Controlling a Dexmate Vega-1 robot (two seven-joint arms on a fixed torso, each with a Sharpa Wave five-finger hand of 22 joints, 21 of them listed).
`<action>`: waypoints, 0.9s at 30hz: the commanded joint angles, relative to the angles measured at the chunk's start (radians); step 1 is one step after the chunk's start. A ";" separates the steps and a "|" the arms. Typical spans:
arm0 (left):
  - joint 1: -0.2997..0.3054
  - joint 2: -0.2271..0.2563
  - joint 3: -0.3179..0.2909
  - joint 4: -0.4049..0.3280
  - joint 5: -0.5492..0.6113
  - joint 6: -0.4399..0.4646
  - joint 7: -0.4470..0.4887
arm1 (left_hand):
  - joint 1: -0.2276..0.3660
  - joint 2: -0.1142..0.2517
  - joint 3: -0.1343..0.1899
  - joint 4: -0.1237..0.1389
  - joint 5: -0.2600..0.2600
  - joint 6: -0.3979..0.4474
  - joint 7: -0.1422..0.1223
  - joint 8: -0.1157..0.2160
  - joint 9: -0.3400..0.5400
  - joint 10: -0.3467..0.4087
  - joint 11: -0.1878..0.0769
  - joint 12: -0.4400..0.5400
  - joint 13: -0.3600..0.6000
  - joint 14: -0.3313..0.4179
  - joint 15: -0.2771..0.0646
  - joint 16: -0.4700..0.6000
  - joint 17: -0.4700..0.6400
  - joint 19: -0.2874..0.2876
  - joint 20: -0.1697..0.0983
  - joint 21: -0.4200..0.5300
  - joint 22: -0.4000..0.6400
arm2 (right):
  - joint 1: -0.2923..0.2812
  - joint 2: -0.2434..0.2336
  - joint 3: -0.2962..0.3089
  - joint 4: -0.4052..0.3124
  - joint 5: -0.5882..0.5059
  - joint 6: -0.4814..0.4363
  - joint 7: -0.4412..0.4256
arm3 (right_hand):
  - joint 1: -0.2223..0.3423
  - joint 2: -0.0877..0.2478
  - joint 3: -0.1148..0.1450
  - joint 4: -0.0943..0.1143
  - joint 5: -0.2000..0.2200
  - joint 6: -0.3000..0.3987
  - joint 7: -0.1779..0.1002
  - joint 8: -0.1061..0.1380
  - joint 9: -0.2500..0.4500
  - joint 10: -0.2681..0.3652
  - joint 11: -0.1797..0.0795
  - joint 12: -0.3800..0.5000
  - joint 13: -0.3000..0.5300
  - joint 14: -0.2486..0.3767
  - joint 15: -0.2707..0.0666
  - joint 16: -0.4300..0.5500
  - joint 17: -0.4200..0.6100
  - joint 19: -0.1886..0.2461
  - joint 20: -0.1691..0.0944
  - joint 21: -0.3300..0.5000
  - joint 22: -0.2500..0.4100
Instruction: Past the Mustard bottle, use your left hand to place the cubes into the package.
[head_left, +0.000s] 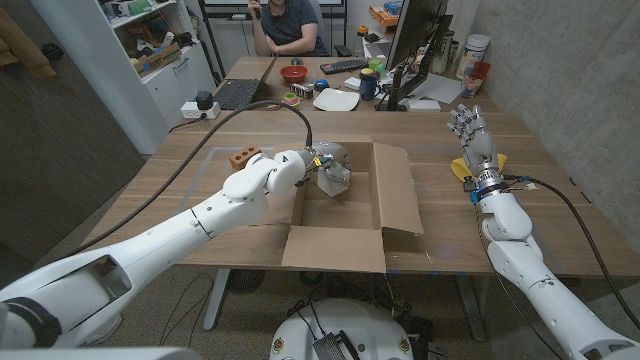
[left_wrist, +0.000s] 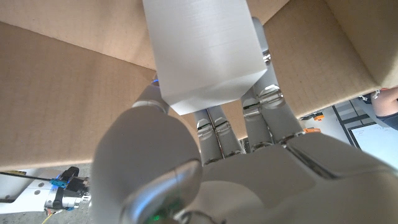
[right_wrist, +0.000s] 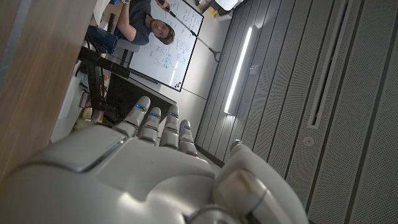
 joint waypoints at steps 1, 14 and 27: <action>-0.038 -0.015 0.024 0.029 0.007 -0.025 -0.062 | 0.166 0.168 0.004 0.008 0.004 -0.007 0.001 -0.005 -0.001 0.022 -0.024 -0.001 0.001 0.246 -0.363 -0.005 -0.002 -0.041 -0.090 -0.002 0.002 | 0.001 0.002 0.005 0.005 0.002 0.005 0.001 | 0.001 0.002 -0.002 0.001 0.004 0.006 0.000 0.001 0.003 0.005 -0.002 0.001 0.005 0.008 0.005 -0.001 0.002 0.000 0.001 -0.004 0.001; -0.069 -0.030 0.050 0.052 0.007 -0.039 -0.116 | 0.158 0.167 0.007 0.013 0.005 -0.005 0.001 -0.005 -0.001 0.023 -0.024 -0.006 -0.007 0.237 -0.363 -0.014 -0.011 -0.048 -0.087 -0.008 0.000 | -0.009 0.003 0.012 0.008 0.003 0.017 -0.001 | 0.001 0.003 -0.002 0.001 0.004 0.006 0.000 0.001 0.003 0.005 -0.001 0.001 0.005 0.008 0.005 -0.001 0.002 0.001 0.001 -0.008 0.001; -0.071 -0.031 0.067 0.040 0.045 -0.027 -0.151 | 0.126 0.150 0.004 0.028 0.004 -0.047 -0.016 -0.024 -0.004 0.003 -0.020 -0.026 -0.024 0.204 -0.361 -0.032 -0.033 -0.051 -0.083 -0.015 -0.001 | -0.017 0.002 0.017 0.003 0.006 0.028 0.000 | 0.002 0.003 -0.003 0.001 0.004 0.006 0.000 0.000 0.003 0.006 -0.001 0.001 0.005 0.010 0.003 -0.001 0.002 0.003 0.001 -0.011 0.001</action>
